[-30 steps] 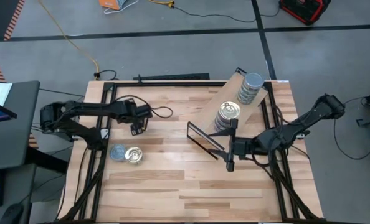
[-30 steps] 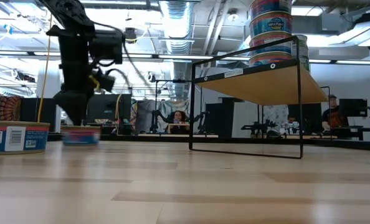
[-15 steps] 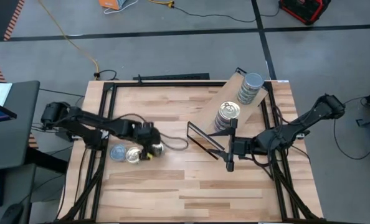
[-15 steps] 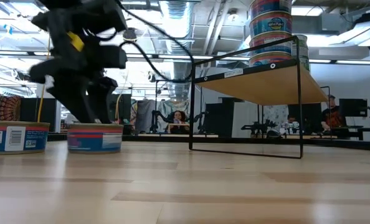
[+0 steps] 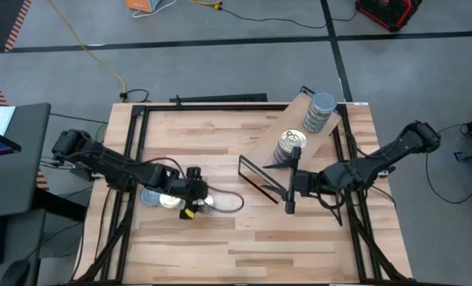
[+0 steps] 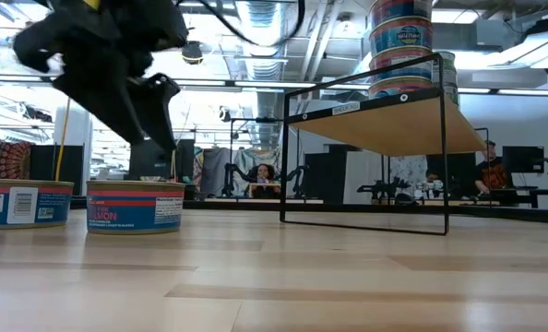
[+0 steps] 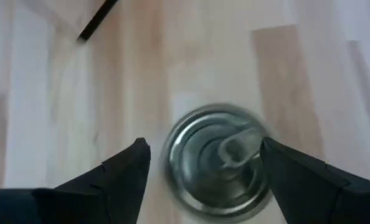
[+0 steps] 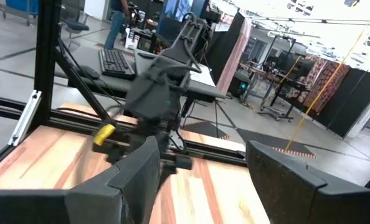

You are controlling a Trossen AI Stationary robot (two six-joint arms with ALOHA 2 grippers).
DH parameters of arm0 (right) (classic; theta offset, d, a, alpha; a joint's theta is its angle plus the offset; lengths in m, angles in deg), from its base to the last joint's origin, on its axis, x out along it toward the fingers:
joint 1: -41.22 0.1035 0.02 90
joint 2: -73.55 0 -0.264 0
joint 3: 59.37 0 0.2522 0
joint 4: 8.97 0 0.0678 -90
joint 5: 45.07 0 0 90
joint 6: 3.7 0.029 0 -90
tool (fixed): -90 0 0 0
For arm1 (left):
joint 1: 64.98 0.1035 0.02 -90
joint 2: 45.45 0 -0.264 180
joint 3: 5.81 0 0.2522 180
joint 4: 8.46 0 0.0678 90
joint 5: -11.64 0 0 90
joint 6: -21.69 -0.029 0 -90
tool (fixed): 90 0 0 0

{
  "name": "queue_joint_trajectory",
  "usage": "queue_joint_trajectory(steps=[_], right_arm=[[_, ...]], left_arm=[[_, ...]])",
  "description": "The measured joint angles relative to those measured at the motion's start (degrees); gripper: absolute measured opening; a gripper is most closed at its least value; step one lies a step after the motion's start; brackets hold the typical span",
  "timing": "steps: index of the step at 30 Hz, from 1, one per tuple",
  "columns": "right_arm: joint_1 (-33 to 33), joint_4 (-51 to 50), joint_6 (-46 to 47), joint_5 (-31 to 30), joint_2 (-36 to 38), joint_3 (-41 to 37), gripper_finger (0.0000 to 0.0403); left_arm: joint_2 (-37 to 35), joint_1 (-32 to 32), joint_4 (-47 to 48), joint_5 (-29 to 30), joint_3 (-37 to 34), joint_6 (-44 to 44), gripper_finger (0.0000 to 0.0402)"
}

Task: Stack canned seafood by type on shelf
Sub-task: Move the blue and pink tuna can to the center of the table, then stack the blue and pink tuna can on the shelf

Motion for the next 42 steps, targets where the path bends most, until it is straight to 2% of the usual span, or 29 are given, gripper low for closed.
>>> queue_joint_trajectory(steps=[2, 4, 7, 12, 17, 25, 30, 33, 42], right_arm=[[0.00, 0.02, 0.00, 0.02, 0.00, 0.00, 0.0271], [0.00, 0.02, 0.02, 0.17, 0.00, 0.00, 0.0271], [0.15, 0.04, 0.02, 0.22, 0.00, 0.00, 0.0271], [1.57, -0.11, -0.04, 0.28, 0.00, 0.00, 0.0271], [2.43, -0.38, -1.13, 0.37, -0.01, 0.00, 0.0271], [2.29, -1.14, -1.09, 0.36, -0.02, 0.00, 0.0271], [2.29, -1.16, -1.07, 0.35, -0.02, 0.00, 0.0271], [2.29, -1.16, -1.05, 0.35, -0.02, 0.00, 0.0271], [2.29, -0.94, -0.94, 0.35, -0.02, 0.00, 0.0271]], left_arm=[[0.00, 2.13, 1.40, -0.81, 0.45, 1.75, 0.0289], [0.00, 4.88, 1.47, -4.50, 0.47, 2.19, 0.0276], [0.76, 9.42, 1.71, -9.68, 0.47, 1.56, 0.0242], [1.95, 14.26, 1.05, -14.30, 0.38, 0.04, 0.0188], [5.35, 14.33, 0.28, -16.68, 0.36, -1.01, 0.0160], [8.52, 14.14, -0.19, -16.76, 0.45, -3.11, 0.0129], [8.13, 14.88, -0.15, -16.68, 0.43, -2.17, 0.0060], [8.15, 16.43, 0.42, -18.98, 0.43, -1.77, 0.0012], [8.52, 23.51, 0.94, -29.05, 0.34, -3.32, 0.0001]])
